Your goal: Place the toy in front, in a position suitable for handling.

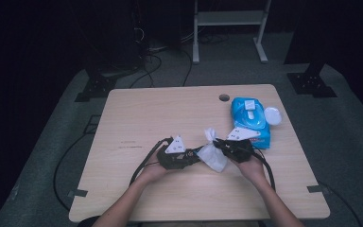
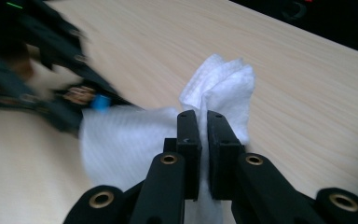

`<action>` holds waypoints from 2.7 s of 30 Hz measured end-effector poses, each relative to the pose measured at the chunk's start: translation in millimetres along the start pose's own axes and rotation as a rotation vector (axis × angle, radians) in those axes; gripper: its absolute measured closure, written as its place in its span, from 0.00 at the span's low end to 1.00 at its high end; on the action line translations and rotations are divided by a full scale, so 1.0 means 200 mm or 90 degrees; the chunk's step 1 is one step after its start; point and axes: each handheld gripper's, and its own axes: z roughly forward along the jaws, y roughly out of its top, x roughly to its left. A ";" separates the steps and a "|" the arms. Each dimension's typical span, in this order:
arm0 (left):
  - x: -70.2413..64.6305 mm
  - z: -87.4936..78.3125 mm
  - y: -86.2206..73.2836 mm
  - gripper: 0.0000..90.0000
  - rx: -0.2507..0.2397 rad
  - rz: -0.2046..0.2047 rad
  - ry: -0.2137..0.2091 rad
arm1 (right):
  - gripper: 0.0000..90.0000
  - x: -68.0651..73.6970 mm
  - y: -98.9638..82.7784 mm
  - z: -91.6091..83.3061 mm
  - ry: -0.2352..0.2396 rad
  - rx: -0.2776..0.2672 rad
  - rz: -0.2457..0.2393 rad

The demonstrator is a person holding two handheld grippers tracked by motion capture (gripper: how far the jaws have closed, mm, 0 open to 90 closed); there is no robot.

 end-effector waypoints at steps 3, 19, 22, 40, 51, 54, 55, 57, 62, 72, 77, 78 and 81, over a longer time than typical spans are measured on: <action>0.01 -0.01 0.00 0.72 0.002 -0.005 0.001 | 0.93 0.09 0.03 0.04 0.035 0.000 -0.035; 0.00 -0.04 -0.01 0.72 0.012 0.000 0.005 | 0.93 0.02 0.00 0.02 0.019 -0.016 0.003; 0.00 -0.06 -0.02 0.72 0.016 0.003 0.005 | 0.93 0.00 -0.01 0.02 0.011 -0.015 -0.002; 0.02 -0.07 -0.03 0.73 0.015 -0.006 -0.011 | 0.93 -0.09 -0.04 0.01 -0.014 -0.005 0.032; 0.02 -0.07 -0.03 0.73 0.018 -0.005 -0.014 | 0.93 0.05 0.03 0.06 0.032 -0.009 -0.003; 0.03 -0.07 -0.03 0.73 0.017 -0.006 -0.014 | 0.93 0.14 0.06 0.12 0.080 -0.014 -0.007; 0.02 -0.06 -0.03 0.73 0.016 -0.007 -0.014 | 0.93 0.16 0.07 0.14 0.099 -0.016 -0.008; 0.03 -0.08 -0.03 0.73 0.020 -0.010 -0.014 | 0.93 0.23 0.10 0.18 0.118 -0.016 -0.021; 0.05 -0.11 -0.05 0.74 0.023 -0.017 -0.011 | 0.93 0.15 0.10 0.15 0.058 0.000 -0.050; 0.07 -0.06 0.03 0.49 0.051 -0.042 -0.022 | 0.93 -0.03 -0.04 0.01 0.036 -0.006 0.022; 0.07 -0.04 0.02 0.66 0.068 -0.048 -0.021 | 0.93 -0.03 -0.04 0.03 0.048 -0.014 0.028; 0.08 -0.05 0.01 0.70 0.065 -0.052 -0.021 | 0.93 -0.04 -0.04 0.02 0.054 -0.014 0.036; 0.09 -0.08 -0.01 0.71 0.068 -0.047 -0.024 | 0.93 -0.03 -0.03 0.01 0.054 -0.017 0.028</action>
